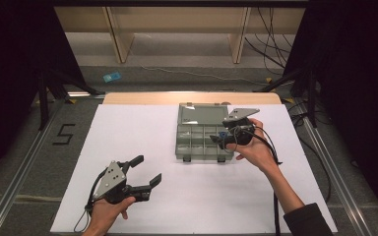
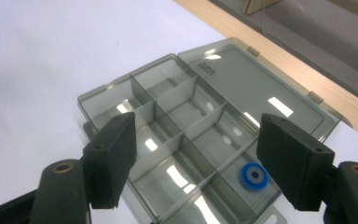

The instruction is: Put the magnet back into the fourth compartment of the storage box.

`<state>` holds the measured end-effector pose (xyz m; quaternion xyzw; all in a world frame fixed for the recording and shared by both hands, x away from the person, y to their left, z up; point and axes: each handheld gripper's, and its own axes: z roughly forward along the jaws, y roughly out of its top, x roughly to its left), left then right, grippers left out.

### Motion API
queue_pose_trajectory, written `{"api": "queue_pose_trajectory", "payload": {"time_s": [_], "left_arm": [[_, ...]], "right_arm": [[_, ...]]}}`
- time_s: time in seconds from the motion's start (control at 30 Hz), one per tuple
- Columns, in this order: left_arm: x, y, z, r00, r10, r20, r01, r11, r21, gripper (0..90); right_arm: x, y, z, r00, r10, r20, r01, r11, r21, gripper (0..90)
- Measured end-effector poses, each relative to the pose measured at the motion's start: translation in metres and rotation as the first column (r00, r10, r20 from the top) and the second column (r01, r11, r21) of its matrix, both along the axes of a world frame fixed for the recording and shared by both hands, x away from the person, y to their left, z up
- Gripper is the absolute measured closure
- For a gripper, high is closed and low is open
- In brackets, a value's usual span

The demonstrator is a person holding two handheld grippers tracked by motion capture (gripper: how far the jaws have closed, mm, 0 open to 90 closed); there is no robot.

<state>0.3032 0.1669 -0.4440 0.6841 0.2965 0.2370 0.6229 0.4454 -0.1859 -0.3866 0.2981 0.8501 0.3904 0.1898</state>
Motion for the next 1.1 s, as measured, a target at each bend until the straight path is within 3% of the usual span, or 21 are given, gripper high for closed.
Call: {"api": "queue_pose_trajectory", "payload": {"time_s": [0.1,0.13,0.27,0.5,1.1], "left_arm": [[0.0,0.0,0.0,1.0,0.0,0.0,0.0,1.0,0.0,15.7],[0.0,0.0,0.0,1.0,-0.002,0.0,0.002,1.0,0.003,15.7],[0.001,0.0,0.0,1.0,-0.007,0.007,0.007,1.0,-0.006,15.7],[0.0,0.0,0.0,1.0,-0.003,-0.003,0.003,1.0,0.002,15.7],[0.0,0.0,0.0,1.0,-0.004,-0.002,0.004,1.0,0.001,15.7]], "right_arm": [[-0.007,0.001,-0.001,1.0,0.002,0.0,-0.002,1.0,0.021,27.0],[-0.007,0.001,-0.002,0.9996,0.01,0.027,-0.011,1.0,0.028,27.0],[-0.016,0.002,-0.003,0.9999,0.016,-0.001,-0.016,0.998,0.063,26.4],[-0.027,0.008,-0.001,0.9991,0.037,0.02,-0.039,0.994,0.102,25.9],[-0.049,0.013,-0.002,0.9962,0.082,0.031,-0.086,0.983,0.16,25.2]]}}
